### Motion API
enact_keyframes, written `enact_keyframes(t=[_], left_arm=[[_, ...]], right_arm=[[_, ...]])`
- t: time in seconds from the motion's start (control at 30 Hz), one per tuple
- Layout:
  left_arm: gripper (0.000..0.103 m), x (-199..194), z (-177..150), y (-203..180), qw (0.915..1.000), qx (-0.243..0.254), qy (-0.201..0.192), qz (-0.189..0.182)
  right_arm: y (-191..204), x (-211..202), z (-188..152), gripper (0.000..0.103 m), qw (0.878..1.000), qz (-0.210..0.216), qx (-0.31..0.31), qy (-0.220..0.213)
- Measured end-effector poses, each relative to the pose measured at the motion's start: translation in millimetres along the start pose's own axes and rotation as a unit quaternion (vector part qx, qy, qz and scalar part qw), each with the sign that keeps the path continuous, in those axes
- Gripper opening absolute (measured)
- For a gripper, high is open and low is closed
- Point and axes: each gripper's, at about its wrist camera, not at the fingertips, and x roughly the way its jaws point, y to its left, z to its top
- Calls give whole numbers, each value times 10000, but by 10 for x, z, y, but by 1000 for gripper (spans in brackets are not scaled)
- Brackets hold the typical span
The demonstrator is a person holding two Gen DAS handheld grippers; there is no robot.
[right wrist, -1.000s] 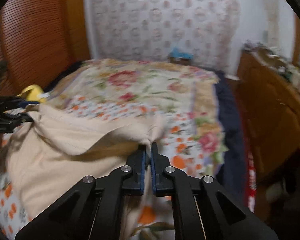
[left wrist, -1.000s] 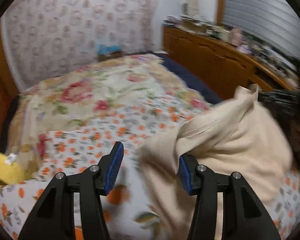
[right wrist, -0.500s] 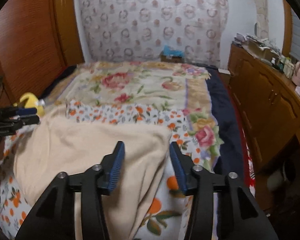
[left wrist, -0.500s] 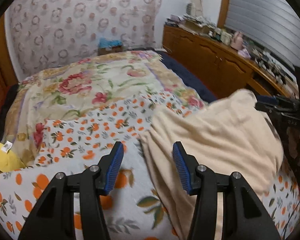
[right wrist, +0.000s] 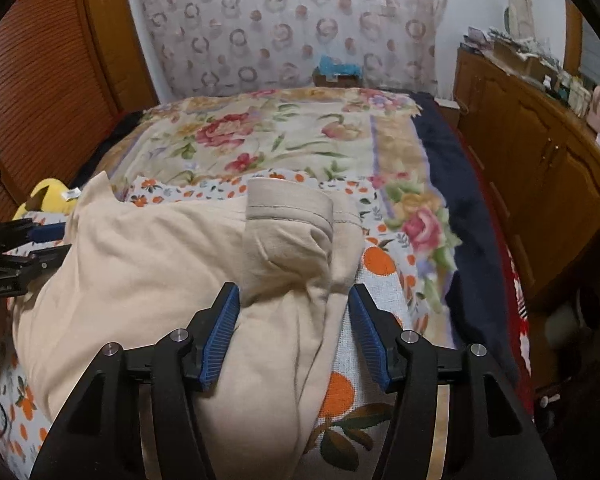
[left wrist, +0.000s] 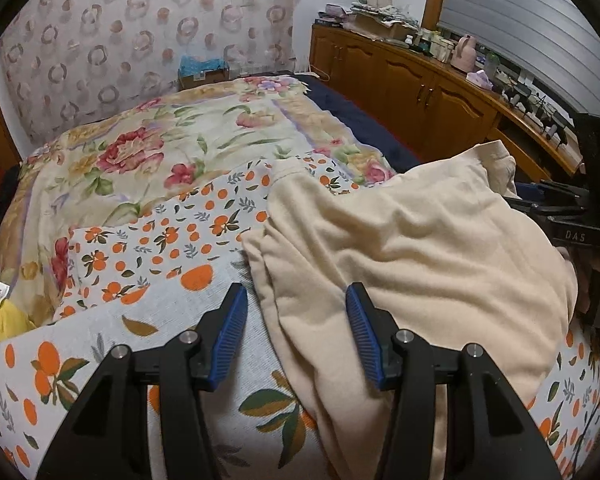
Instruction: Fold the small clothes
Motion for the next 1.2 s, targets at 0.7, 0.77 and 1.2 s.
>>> enact_keyframes(t=[0.7, 0.77, 1.2], left_arm=[[10, -381, 74, -131, 9962, 131, -528, -680], [10, -593, 54, -129, 9945, 67, -725, -756], [10, -1779, -397, 195, 9858, -131, -1613, -456]], right_arm=[[345, -243, -29, 8, 9972, 212, -492, -516], [414, -396, -11, 8, 9956, 166, -524, -765], [1223, -990, 155, 7, 9821, 452, -906, -1588]])
